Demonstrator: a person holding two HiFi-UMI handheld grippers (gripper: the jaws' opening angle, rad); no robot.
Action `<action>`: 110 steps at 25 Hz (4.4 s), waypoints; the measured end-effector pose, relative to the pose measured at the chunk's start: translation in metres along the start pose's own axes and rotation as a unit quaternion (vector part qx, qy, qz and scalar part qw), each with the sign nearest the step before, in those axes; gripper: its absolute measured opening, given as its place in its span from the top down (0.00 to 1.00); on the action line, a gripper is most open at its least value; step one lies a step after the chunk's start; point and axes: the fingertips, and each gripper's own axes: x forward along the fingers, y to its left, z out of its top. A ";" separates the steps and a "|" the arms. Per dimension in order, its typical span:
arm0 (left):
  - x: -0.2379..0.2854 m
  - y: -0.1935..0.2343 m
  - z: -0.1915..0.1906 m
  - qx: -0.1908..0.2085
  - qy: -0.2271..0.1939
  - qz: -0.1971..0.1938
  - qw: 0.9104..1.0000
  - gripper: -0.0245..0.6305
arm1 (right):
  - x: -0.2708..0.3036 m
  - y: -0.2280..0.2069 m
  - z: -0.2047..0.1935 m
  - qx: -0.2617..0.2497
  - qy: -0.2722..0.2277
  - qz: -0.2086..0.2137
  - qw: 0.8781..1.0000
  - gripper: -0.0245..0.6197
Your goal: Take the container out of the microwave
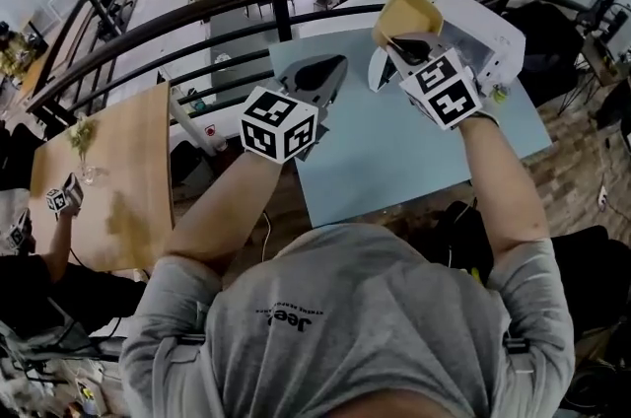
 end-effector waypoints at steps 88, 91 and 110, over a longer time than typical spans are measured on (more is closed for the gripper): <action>-0.224 -0.060 -0.327 -0.111 0.251 0.071 0.959 0.95 | 0.085 0.448 -0.241 -0.029 0.155 0.206 0.966 0.83; -0.220 -0.060 -0.324 -0.111 0.247 0.069 0.960 0.95 | 0.082 0.444 -0.235 -0.022 0.148 0.208 0.967 0.80; -0.162 -0.081 -0.237 -0.089 0.158 0.026 0.983 0.95 | -0.001 0.326 -0.184 0.137 0.072 0.145 0.977 0.80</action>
